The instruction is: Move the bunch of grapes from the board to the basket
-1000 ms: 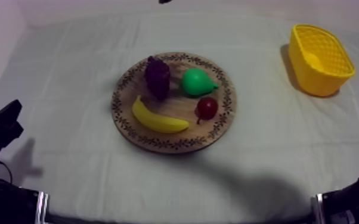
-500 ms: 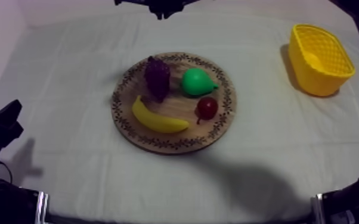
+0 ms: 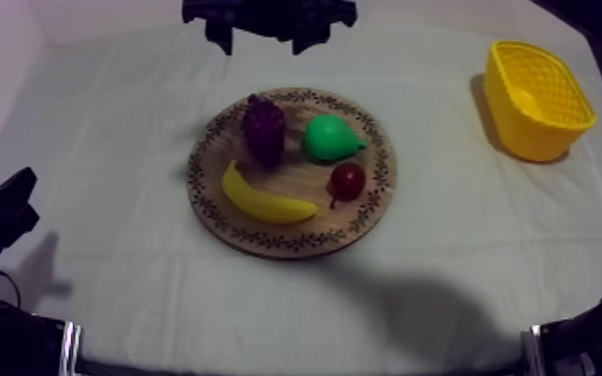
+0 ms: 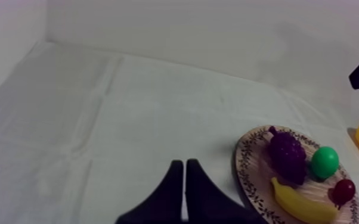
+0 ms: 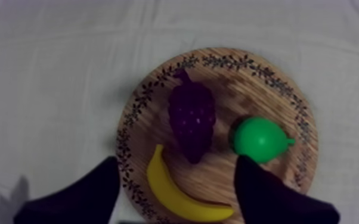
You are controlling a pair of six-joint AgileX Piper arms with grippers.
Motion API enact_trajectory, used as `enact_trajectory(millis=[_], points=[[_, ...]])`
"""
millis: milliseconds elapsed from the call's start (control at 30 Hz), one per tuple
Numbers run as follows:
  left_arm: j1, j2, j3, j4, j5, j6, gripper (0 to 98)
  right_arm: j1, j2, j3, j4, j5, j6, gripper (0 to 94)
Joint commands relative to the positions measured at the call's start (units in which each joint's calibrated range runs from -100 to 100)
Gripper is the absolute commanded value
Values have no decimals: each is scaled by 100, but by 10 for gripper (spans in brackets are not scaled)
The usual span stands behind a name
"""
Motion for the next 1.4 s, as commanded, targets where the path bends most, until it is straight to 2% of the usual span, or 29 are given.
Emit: enact_trajectory(millis=[0,167,433,600,833,1367], points=[[-3,0,-3,2,1,0,1,3,13,22,-10,-81,1,682],[-3,0,-3,2,1,0,1,17,83,45,23,-217,10,731],[-3,0,-3,2,1,0,1,112,292,146,-35,-605,37,733],[-3,0,-3,2,1,0,1,190,451,640,-159,-1353,127,718],[-3,0,-3,2,1,0,1,212,700,1372,-187,-2371,167,704],[-3,0,-3,2,1,0,1,288,1575,1318,-123,-3501,284,678]])
